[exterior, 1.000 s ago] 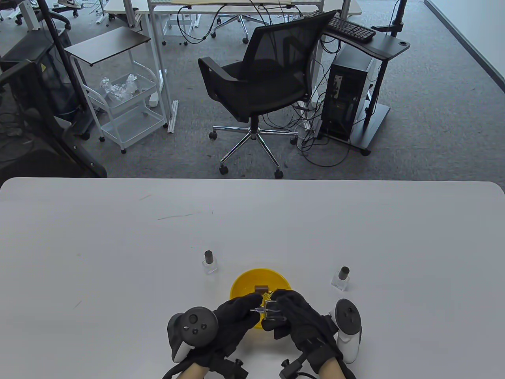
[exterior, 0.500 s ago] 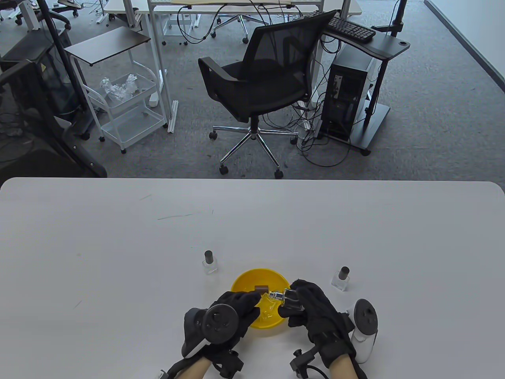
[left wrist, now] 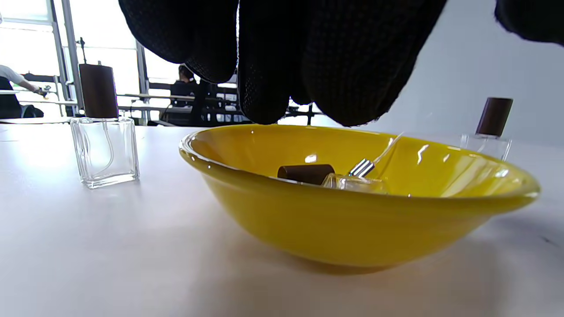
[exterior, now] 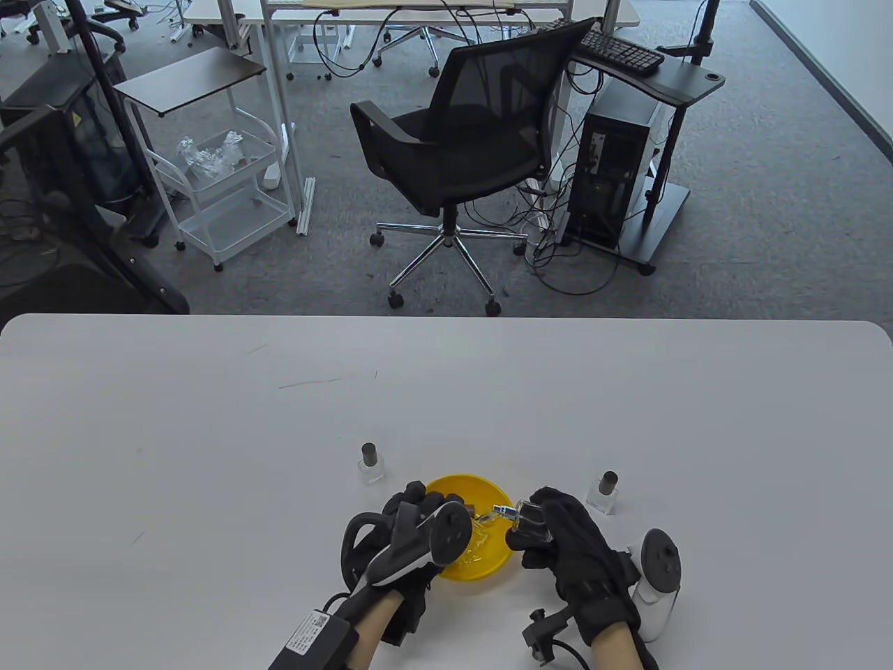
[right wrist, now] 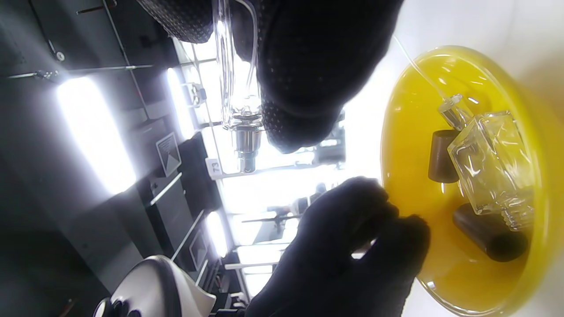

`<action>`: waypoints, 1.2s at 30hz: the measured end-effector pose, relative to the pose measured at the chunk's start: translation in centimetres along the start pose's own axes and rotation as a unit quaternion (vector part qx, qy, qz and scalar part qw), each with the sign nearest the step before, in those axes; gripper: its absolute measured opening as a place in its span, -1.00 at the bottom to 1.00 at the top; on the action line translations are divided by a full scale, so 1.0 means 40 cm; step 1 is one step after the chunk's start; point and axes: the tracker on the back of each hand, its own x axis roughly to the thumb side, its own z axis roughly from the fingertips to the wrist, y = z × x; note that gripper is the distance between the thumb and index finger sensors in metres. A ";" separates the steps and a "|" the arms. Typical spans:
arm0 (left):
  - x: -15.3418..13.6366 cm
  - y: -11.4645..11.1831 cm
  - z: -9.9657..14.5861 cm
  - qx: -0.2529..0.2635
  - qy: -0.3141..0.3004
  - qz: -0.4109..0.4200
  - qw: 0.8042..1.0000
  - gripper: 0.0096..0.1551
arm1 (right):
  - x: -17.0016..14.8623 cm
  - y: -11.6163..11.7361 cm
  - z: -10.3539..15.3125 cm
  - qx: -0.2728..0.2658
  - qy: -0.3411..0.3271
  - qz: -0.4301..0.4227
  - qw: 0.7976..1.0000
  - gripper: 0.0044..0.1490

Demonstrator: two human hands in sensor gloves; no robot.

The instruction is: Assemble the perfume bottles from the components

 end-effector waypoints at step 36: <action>0.026 -0.022 -0.012 -0.031 -0.008 -0.035 0.999 -0.29 | -0.003 -0.017 -0.005 -0.005 0.007 0.003 1.000 -0.42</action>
